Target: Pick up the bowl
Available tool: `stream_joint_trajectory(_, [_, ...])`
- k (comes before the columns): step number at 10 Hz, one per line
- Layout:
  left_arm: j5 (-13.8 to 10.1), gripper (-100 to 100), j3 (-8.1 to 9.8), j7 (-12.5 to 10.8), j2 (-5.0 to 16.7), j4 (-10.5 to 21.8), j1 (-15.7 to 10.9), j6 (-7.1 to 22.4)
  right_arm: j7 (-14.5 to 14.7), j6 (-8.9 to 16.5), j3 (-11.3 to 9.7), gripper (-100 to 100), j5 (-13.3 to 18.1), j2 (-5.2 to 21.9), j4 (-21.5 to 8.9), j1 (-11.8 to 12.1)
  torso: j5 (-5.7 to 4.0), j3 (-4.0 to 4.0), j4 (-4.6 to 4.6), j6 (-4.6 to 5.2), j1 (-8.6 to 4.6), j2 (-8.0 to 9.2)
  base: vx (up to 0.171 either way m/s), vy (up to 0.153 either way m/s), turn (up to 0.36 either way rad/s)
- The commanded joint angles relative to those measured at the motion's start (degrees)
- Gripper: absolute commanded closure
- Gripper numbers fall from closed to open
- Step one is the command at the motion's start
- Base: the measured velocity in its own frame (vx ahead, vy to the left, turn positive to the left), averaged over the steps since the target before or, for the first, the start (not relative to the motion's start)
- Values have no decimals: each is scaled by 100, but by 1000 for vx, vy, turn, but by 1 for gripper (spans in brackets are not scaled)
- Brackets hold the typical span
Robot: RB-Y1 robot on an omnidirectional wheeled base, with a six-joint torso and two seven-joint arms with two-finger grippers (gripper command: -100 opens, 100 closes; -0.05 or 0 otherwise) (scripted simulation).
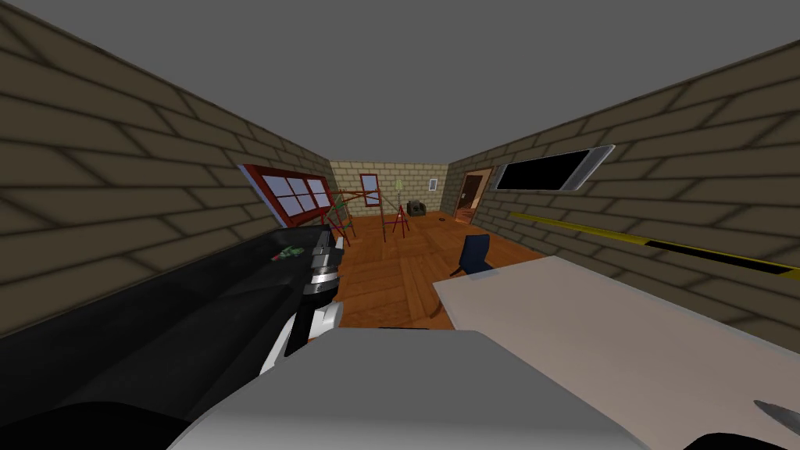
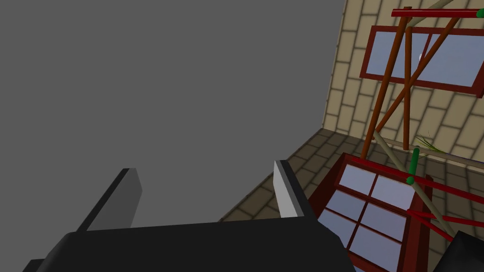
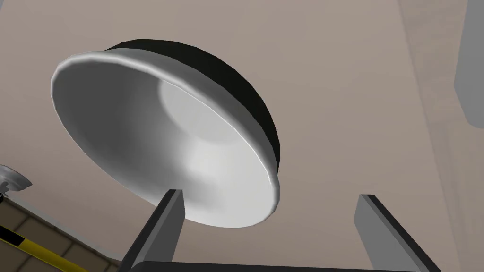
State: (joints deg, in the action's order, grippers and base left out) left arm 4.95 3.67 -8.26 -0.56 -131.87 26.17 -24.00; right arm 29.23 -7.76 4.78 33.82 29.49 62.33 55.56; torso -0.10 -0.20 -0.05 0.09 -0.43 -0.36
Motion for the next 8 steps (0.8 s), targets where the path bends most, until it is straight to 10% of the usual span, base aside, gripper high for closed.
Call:
stream_joint_trajectory(1, [0,0,0,0,0,0,0,0,11,-58,-78,-100,67,-103,-161,-171,0,0,0,0,0,0,54,-116,142])
stream_joint_trajectory(2, [0,0,0,0,0,0,0,0,16,-19,-48,-100,49,-80,-91,-110,-2,-1,0,0,-10,-1,25,-58,36])
stream_joint_trajectory(3, [0,0,0,0,0,0,0,0,19,-23,-53,0,55,-88,-100,-124,2,3,0,4,9,8,5,-11,-2])
stream_joint_trajectory(4, [0,0,0,0,-1,0,0,0,40,50,-78,-100,54,-136,-248,-332,6,8,2,4,26,15,-35,-19,46])
stream_joint_trajectory(8, [0,0,-1,0,-1,0,-1,0,50,152,-128,-100,48,-183,-385,-562,6,24,9,4,28,42,-53,-19,31])
